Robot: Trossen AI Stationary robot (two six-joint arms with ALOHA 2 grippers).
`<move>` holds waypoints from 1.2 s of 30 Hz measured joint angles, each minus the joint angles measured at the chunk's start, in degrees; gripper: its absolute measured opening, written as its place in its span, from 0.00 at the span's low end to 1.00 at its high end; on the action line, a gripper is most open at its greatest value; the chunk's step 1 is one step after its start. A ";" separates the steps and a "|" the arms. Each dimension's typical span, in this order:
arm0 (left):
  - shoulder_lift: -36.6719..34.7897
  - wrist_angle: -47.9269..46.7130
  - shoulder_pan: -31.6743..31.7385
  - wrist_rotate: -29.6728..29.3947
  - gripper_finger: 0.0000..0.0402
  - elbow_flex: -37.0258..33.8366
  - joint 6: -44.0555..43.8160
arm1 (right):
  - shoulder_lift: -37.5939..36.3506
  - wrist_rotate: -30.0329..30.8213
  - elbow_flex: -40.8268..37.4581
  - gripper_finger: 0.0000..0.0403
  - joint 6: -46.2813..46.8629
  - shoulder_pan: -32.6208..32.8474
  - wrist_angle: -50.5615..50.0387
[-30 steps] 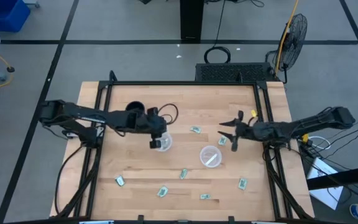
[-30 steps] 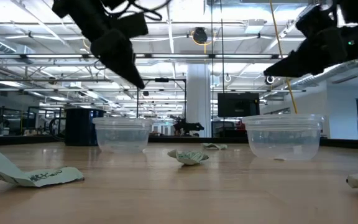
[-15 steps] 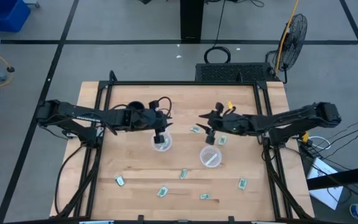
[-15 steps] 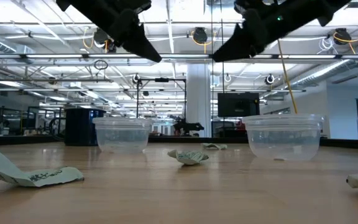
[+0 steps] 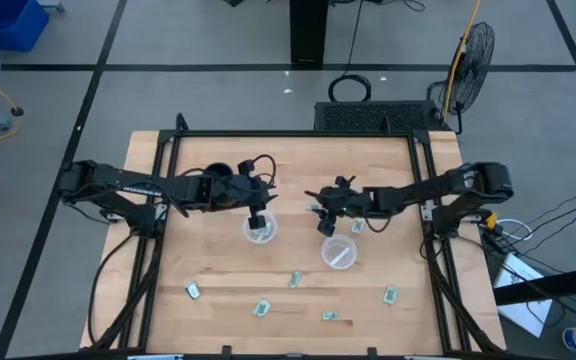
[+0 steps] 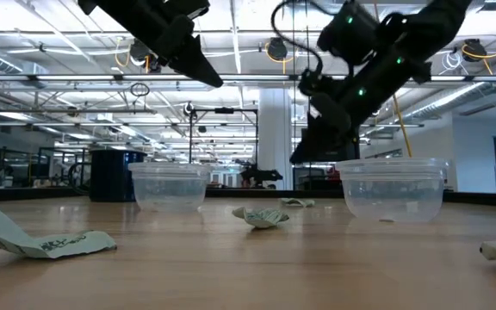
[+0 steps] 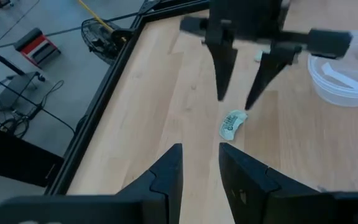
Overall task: Pick and place Stevia / Truvia into bins
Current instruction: Put the green stevia packet into the right transparent container
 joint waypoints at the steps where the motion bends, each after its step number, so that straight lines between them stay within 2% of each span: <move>1: 0.00 -0.01 0.00 -0.01 0.28 0.00 -0.04 | 0.94 -1.69 0.00 0.41 1.22 -0.63 0.02; 4: 0.00 -0.03 0.00 -0.01 0.28 0.00 -0.07 | 3.35 -4.83 0.00 0.41 2.45 -2.02 -0.05; 19: 0.00 -0.10 0.04 -0.01 0.28 0.00 -0.07 | 6.82 -4.68 0.04 0.41 -5.22 -4.89 -3.00; 22: 0.00 -0.25 0.07 -0.01 0.28 0.00 0.10 | 6.86 -2.86 0.04 0.40 -5.29 -4.87 -3.04; 28: 0.00 -0.45 0.07 -0.01 0.28 0.00 0.04 | 6.75 -1.76 0.11 0.30 -3.63 -5.55 -6.65; 36: 0.00 -0.47 0.11 -0.01 0.28 0.00 -0.09 | 6.77 -1.74 0.11 0.08 -2.99 -5.59 -5.95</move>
